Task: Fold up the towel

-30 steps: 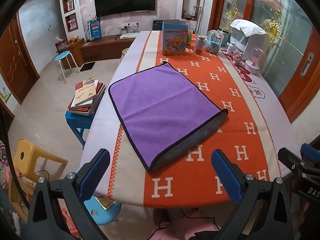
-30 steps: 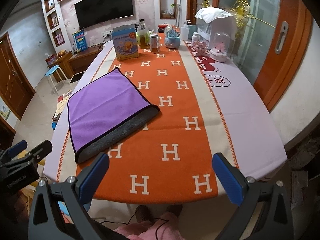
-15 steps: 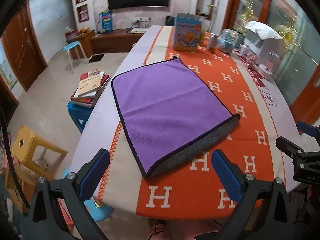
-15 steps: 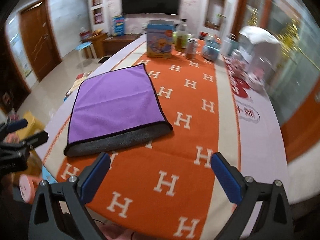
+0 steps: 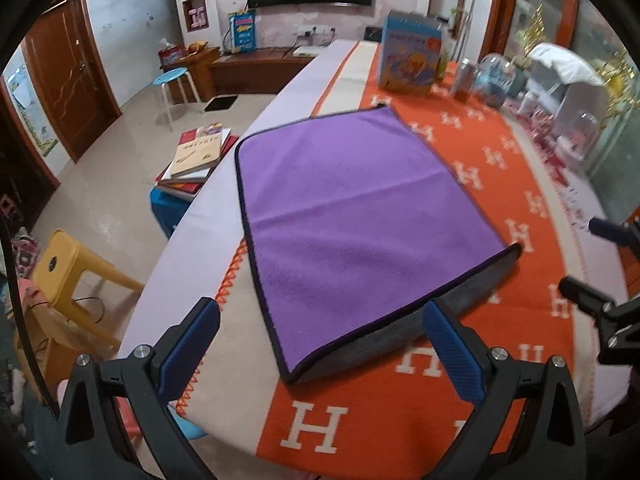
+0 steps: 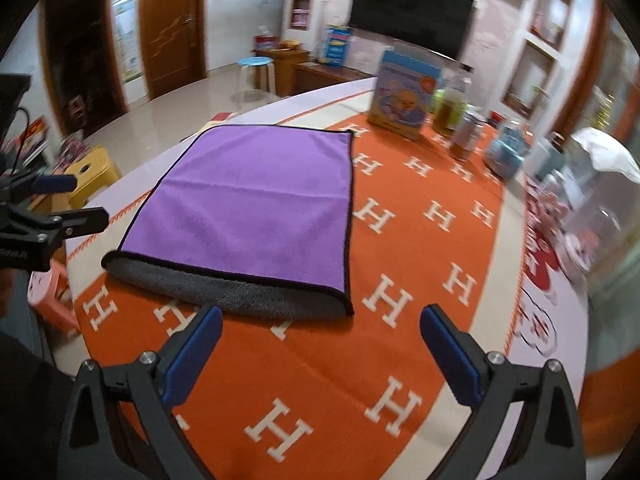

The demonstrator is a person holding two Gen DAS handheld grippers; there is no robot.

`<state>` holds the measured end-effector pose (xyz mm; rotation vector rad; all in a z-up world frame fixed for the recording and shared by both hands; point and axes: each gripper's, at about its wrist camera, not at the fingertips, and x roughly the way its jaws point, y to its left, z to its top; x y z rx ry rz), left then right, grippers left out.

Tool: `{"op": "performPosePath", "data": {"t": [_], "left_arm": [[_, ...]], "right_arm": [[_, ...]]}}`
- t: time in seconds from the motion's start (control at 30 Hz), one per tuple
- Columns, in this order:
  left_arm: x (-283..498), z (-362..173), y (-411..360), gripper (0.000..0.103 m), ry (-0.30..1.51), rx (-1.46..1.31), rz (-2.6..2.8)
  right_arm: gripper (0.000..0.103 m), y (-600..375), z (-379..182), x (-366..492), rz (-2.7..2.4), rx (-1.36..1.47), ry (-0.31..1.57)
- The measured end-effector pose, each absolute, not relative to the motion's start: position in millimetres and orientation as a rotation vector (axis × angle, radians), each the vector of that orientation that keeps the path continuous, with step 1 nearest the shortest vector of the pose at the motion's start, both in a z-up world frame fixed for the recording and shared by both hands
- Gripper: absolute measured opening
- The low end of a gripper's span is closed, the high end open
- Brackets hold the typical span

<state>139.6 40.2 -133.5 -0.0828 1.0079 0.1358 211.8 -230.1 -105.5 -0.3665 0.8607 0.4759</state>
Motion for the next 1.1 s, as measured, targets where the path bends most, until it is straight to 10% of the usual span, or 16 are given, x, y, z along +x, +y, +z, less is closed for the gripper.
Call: {"op": "performPosePath", "data": {"t": [0.7,1.1], "left_arm": [[169.4,-215.7,42.8,0.101,1.247,-0.116,0.184],[173.4,-214.7,32.8,0.062,1.268,-0.147,0.122]], "right_arm": [[0.059,-234.0,-185.1,268.5,0.671,-0.432,0.995],[0.023,-235.4,-187.6,272.5,0.646,-0.43,1.002]]}}
